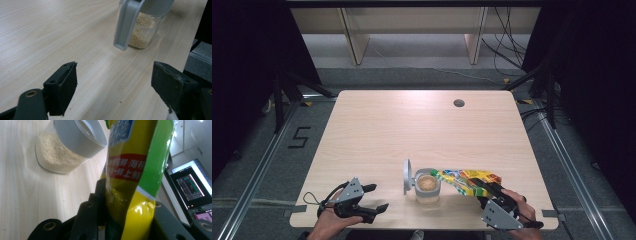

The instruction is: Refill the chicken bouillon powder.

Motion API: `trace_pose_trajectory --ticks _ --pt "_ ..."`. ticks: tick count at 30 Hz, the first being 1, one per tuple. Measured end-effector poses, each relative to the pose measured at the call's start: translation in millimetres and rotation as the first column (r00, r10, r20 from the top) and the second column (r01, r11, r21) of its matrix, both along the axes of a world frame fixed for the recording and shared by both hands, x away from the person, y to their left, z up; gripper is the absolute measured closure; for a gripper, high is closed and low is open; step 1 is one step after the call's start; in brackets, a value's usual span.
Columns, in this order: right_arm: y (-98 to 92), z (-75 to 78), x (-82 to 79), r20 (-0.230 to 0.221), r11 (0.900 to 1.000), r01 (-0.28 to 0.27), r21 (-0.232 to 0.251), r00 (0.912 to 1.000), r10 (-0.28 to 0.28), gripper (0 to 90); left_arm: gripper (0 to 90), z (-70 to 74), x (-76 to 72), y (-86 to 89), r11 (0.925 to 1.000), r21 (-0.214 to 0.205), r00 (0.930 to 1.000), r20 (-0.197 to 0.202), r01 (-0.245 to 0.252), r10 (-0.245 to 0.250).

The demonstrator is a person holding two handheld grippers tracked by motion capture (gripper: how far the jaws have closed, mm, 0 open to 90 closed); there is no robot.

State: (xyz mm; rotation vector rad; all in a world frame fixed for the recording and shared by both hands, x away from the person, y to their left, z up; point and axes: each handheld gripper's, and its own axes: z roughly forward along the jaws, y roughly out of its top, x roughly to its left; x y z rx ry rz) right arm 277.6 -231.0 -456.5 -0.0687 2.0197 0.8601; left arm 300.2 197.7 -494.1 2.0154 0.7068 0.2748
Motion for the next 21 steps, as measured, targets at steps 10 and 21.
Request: trace_pose_trajectory --ticks 10,21 --pt "-7.4 -4.5 14.1 -0.08 0.9903 0.02 0.137 0.9968 -0.009 74.0 20.4 -0.1 0.1 -0.2 1.0 0.0 1.0 0.001 0.0 0.0" --pt "-11.6 -9.2 38.5 -0.153 0.956 0.037 0.291 0.9882 0.008 75.8 20.4 0.0 0.1 -0.1 1.0 -0.001 1.0 0.0 -0.001 0.001"
